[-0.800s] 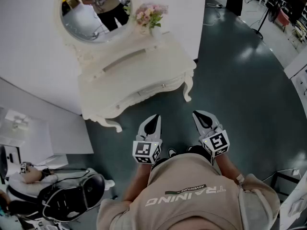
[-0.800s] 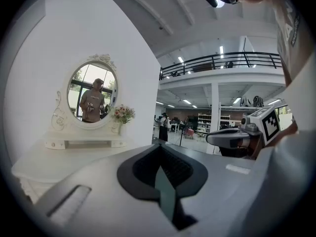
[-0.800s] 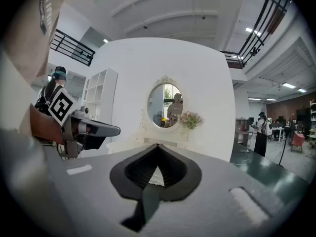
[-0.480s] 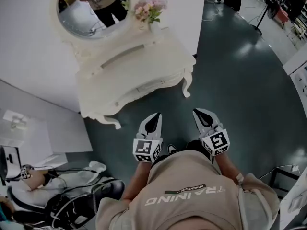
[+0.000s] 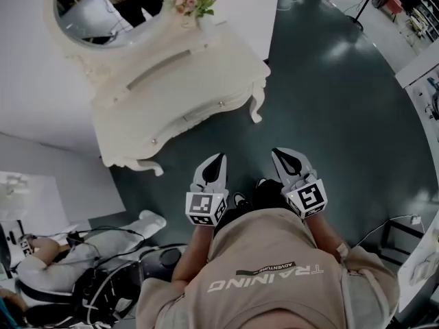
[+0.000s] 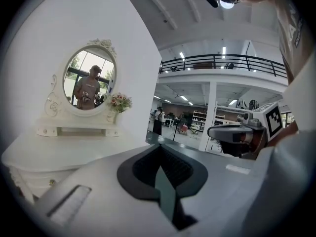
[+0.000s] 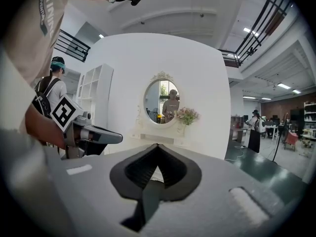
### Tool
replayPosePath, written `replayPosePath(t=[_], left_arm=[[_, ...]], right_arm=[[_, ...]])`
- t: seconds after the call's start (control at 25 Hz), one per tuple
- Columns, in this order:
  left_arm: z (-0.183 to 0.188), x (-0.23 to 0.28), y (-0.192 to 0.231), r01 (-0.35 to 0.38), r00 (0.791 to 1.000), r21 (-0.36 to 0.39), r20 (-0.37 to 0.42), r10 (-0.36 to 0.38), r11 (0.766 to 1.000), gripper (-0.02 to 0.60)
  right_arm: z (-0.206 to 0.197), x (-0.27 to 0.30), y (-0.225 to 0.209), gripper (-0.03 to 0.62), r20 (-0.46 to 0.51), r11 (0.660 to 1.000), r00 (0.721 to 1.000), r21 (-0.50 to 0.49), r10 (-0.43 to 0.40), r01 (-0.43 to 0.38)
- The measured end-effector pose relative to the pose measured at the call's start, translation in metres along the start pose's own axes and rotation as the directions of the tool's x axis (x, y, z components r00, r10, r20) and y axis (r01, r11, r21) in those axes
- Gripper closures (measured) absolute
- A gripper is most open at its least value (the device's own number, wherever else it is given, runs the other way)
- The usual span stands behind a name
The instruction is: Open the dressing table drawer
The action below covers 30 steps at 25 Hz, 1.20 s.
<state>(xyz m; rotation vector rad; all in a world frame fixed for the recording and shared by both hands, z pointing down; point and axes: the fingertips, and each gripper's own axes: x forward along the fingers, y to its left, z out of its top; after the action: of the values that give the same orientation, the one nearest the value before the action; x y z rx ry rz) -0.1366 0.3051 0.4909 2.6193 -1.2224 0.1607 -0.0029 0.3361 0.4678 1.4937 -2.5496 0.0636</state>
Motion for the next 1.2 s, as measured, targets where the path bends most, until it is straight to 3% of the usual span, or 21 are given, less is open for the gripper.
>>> replayPosePath(t=[0.36, 0.6, 0.88, 1.2], left_arm=[[-0.015, 0.05, 0.008, 0.013, 0.994, -0.023, -0.104, -0.016, 1.0, 0.563], [0.019, 0.126, 0.052, -0.006, 0.997, 0.039, -0.071, 0.009, 0.999, 0.563], [0.066, 0.145, 0.056, -0.067, 0.997, 0.061, -0.035, 0.069, 0.996, 0.563], [0.069, 0.172, 0.068, -0.151, 0.987, 0.036, -0.045, 0.152, 0.988, 0.563]], right_arm=[[-0.02, 0.024, -0.036, 0.592, -0.049, 0.999, 0.999, 0.051, -0.016, 0.019], [-0.025, 0.097, -0.101, 0.592, 0.002, 0.998, 1.0, 0.062, -0.012, 0.012], [-0.002, 0.116, -0.14, 0.592, 0.034, 0.998, 0.999, 0.063, -0.001, -0.001], [0.021, 0.149, -0.175, 0.592, 0.088, 0.997, 0.994, 0.023, 0.066, -0.068]])
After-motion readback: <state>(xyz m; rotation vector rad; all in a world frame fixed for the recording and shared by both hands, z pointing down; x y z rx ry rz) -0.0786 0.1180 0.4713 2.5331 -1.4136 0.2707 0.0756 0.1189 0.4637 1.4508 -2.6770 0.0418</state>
